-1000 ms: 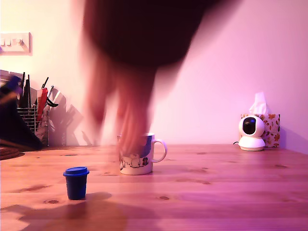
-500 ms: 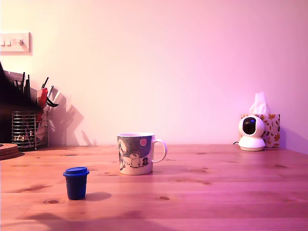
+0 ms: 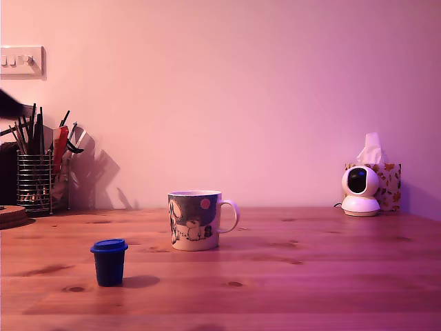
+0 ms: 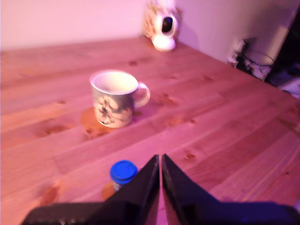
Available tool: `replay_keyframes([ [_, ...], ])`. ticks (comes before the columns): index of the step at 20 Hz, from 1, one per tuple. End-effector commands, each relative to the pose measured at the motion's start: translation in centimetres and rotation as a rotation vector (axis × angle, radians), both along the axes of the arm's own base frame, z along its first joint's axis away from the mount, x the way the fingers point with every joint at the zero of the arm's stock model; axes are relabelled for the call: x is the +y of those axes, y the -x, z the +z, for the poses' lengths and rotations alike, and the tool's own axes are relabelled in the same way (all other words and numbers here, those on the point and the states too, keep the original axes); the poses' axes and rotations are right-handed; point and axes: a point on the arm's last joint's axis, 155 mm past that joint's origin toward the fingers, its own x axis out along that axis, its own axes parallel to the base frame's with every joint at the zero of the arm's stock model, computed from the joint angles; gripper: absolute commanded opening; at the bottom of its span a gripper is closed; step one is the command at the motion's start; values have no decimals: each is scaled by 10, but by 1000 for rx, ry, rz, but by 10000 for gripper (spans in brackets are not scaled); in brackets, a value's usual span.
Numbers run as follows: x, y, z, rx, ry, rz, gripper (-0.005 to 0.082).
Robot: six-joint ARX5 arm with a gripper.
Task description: Pick up the coffee capsules on the table and drop them inside the coffee cup
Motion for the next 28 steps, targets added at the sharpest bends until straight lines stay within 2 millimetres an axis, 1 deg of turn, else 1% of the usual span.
replay_keyframes([
  [1,1,3,-12,29,-10,3,-24],
  [4,2,3,-12,28,-14,9,-24],
  [10,11,-3,-15,28,-34,67,-24],
  [14,13,1,-26,70,-58,67,-24],
  [17,14,1,-29,80,-63,67,-14],
  [18,14,1,-29,80,-64,68,61],
  [19,14,1,-30,83,-67,70,189],
  [20,18,-1,-32,85,-76,94,292],
  [22,23,-3,-34,101,-75,124,307],
  [28,23,-3,-35,104,-74,128,307],
])
